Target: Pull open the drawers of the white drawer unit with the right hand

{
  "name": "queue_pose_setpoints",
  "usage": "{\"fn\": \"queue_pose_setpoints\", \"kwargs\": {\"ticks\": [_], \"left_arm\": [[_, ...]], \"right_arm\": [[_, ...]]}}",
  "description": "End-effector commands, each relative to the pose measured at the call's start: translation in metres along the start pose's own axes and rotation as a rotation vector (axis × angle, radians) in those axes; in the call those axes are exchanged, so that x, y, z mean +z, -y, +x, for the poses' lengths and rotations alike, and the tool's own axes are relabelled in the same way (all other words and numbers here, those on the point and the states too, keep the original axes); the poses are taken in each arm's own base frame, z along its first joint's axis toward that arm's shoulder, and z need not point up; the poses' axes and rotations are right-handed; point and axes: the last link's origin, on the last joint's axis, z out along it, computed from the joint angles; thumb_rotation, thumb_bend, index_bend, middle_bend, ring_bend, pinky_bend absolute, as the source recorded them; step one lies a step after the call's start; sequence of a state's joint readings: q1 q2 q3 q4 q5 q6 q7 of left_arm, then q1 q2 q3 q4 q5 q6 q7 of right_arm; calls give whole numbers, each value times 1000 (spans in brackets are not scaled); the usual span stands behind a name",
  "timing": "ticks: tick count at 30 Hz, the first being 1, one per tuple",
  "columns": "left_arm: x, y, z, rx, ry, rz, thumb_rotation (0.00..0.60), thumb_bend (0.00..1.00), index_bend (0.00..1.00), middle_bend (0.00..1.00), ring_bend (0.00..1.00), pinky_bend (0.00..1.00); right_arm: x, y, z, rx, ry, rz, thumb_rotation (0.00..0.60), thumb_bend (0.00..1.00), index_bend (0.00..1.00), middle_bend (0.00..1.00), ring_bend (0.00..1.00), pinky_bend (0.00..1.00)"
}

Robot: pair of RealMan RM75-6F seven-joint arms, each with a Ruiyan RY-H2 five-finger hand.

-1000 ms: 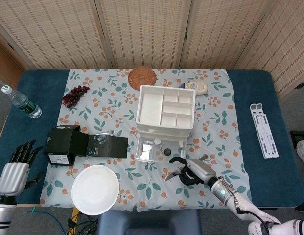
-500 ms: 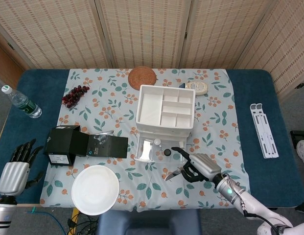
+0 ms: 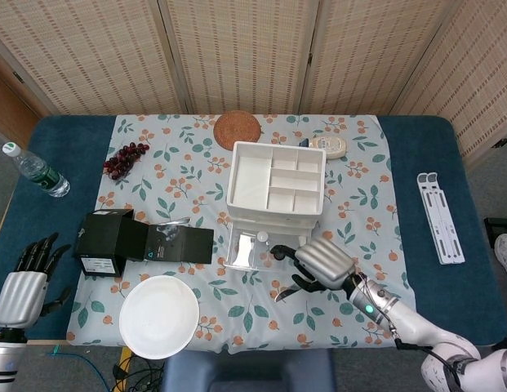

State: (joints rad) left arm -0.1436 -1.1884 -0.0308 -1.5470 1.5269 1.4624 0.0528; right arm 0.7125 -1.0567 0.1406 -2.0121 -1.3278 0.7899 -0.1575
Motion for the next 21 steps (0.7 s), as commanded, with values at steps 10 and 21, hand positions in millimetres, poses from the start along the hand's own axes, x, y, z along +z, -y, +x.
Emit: {"fn": "queue_pose_setpoints", "kwargs": {"ticks": [10, 21], "left_arm": [[-2, 2, -1, -4, -1, 10, 600, 296, 145, 1, 43, 72], [-3, 4, -2, -7, -1, 16, 600, 296, 145, 1, 43, 72]], "right_arm": [[45, 5, -3, -550, -64, 88, 600, 260, 239, 964, 1000, 1000], [59, 4, -11, -651, -39, 102, 600, 247, 320, 992, 1000, 1000]]}}
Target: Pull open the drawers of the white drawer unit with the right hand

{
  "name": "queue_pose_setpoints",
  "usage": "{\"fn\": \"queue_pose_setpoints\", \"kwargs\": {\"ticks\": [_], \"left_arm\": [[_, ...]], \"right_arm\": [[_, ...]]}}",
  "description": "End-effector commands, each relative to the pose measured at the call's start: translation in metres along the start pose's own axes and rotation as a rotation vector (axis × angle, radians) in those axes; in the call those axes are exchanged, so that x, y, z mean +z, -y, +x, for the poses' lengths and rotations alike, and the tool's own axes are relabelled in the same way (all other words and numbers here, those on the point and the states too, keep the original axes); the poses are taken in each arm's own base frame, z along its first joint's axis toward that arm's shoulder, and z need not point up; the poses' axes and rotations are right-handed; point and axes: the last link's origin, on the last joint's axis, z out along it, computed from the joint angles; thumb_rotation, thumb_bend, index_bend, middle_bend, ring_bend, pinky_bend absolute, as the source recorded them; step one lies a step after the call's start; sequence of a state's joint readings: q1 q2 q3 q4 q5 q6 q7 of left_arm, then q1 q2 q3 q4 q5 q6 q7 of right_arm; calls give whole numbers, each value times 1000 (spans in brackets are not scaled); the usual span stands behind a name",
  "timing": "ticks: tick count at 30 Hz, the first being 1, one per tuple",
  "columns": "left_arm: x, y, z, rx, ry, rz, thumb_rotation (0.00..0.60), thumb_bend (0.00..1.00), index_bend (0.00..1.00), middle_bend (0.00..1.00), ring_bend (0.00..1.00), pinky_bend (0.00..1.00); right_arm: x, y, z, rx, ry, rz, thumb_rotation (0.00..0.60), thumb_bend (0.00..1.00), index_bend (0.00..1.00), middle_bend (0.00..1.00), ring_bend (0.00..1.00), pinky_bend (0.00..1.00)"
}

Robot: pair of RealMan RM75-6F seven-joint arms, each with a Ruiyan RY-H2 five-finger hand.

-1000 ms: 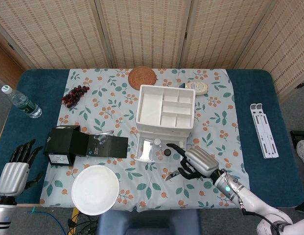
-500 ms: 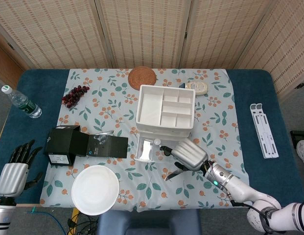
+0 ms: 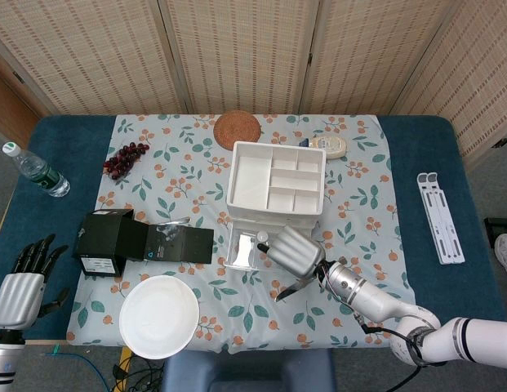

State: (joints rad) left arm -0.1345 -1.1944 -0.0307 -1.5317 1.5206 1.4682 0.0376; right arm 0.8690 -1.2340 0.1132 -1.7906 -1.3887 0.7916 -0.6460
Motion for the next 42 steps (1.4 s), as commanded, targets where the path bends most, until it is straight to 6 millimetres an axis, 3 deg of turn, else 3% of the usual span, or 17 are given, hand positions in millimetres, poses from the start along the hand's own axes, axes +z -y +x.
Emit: {"fn": "queue_pose_setpoints", "kwargs": {"ticks": [1, 21, 42], "left_arm": [[0, 0, 0, -1, 1, -1, 600, 296, 145, 1, 43, 72], [-1, 4, -3, -8, 4, 10, 600, 296, 145, 1, 42, 72], [-1, 7, -5, -9, 5, 18, 600, 296, 145, 1, 42, 72]], "right_arm": [[2, 1, -4, -15, 15, 3, 600, 247, 324, 993, 1000, 1000], [18, 6, -23, -106, 80, 4, 600, 270, 357, 995, 1000, 1000], [27, 6, -30, -152, 103, -8, 600, 319, 400, 995, 1000, 1000]]}}
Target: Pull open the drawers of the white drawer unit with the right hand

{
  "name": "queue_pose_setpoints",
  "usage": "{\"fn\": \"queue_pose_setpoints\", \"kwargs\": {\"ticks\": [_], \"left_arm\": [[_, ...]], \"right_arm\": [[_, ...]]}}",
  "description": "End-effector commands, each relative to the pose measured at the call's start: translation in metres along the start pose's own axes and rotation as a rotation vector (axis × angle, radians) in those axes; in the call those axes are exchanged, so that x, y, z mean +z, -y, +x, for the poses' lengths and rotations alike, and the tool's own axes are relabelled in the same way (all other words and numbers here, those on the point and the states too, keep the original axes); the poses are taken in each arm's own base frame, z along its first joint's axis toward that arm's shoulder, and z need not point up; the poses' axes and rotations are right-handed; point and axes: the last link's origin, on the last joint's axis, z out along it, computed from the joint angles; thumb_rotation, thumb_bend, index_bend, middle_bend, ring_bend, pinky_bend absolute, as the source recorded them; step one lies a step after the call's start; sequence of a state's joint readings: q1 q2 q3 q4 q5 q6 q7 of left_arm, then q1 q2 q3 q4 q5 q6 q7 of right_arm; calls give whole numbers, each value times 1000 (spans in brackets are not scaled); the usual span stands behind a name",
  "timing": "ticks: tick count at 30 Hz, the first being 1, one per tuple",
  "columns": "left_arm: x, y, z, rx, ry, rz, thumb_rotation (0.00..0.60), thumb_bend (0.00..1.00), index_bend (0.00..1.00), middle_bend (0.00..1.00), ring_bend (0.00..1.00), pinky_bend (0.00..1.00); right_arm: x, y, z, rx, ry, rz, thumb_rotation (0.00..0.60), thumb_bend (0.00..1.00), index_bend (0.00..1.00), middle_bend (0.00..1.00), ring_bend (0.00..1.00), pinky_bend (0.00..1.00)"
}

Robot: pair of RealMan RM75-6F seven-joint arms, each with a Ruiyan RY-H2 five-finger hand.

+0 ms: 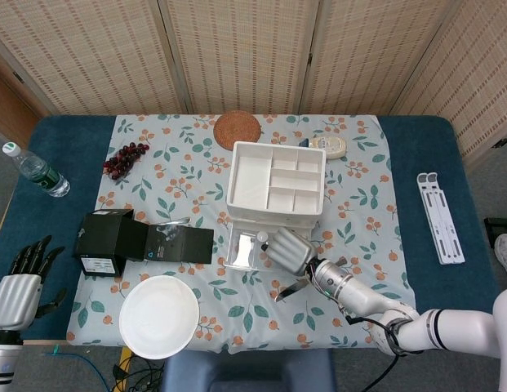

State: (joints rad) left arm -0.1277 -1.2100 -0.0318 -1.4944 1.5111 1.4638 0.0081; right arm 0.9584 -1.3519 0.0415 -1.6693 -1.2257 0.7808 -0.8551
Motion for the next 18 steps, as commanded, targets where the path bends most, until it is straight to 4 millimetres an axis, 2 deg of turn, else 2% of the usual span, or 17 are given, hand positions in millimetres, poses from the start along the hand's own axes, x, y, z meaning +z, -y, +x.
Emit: {"fn": "queue_pose_setpoints", "kwargs": {"ticks": [1, 18], "left_arm": [[0, 0, 0, 0, 0, 0, 600, 296, 145, 1, 42, 72], [-1, 2, 0, 0, 1, 6, 600, 296, 145, 1, 43, 72]], "right_arm": [[1, 1, 0, 0, 2, 1, 600, 324, 405, 995, 1000, 1000], [6, 3, -1, -3, 7, 5, 600, 352, 462, 996, 1000, 1000]]}}
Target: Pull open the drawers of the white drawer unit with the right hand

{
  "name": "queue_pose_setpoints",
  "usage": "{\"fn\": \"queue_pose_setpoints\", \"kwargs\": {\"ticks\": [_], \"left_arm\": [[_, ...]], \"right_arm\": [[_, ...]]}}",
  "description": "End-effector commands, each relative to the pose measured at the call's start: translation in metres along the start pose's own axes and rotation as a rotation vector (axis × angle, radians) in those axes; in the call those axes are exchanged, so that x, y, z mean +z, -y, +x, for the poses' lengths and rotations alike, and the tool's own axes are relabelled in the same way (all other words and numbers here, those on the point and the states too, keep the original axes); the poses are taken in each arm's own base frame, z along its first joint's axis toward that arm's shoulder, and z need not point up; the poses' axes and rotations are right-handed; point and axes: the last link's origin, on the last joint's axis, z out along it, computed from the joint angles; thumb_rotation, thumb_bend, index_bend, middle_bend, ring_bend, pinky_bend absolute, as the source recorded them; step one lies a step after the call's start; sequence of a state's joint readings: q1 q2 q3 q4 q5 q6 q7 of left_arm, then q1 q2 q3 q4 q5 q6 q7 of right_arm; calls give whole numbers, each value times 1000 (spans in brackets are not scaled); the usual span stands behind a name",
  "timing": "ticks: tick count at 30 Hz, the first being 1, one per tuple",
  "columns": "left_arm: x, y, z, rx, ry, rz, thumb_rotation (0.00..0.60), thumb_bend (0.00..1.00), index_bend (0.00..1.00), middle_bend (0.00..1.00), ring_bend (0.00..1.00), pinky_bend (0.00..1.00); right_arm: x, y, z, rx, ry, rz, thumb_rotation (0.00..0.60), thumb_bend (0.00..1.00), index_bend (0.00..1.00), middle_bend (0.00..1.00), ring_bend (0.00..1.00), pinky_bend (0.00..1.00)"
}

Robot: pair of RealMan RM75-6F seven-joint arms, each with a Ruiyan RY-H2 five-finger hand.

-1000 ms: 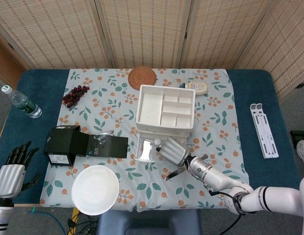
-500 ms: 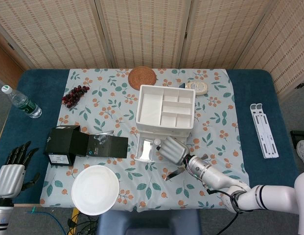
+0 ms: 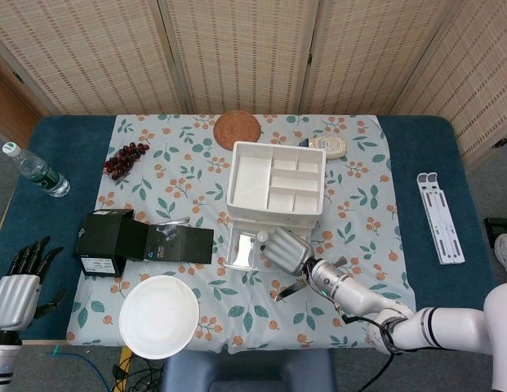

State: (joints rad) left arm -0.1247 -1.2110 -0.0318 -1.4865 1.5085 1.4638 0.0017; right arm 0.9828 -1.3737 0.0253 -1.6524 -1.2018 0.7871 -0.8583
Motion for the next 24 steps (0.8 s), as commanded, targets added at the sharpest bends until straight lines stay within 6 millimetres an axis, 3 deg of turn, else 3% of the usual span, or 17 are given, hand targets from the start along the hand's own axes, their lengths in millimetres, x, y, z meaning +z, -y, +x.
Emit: {"fn": "queue_pose_setpoints", "kwargs": {"ticks": [1, 13, 19, 24], "left_arm": [[0, 0, 0, -1, 0, 0, 600, 296, 145, 1, 43, 72], [0, 0, 0, 1, 0, 1, 600, 296, 145, 1, 43, 72], [1, -1, 2, 3, -4, -4, 600, 296, 145, 1, 43, 72], [1, -2, 2, 6, -4, -8, 600, 296, 145, 1, 43, 72]], "right_arm": [[0, 0, 0, -1, 1, -1, 600, 352, 465, 996, 1000, 1000], [1, -2, 1, 7, -15, -18, 600, 373, 522, 999, 1000, 1000], [-6, -8, 19, 45, -105, -56, 600, 377, 527, 999, 1000, 1000], [-26, -11, 34, 122, -193, -81, 600, 384, 527, 998, 1000, 1000]]}}
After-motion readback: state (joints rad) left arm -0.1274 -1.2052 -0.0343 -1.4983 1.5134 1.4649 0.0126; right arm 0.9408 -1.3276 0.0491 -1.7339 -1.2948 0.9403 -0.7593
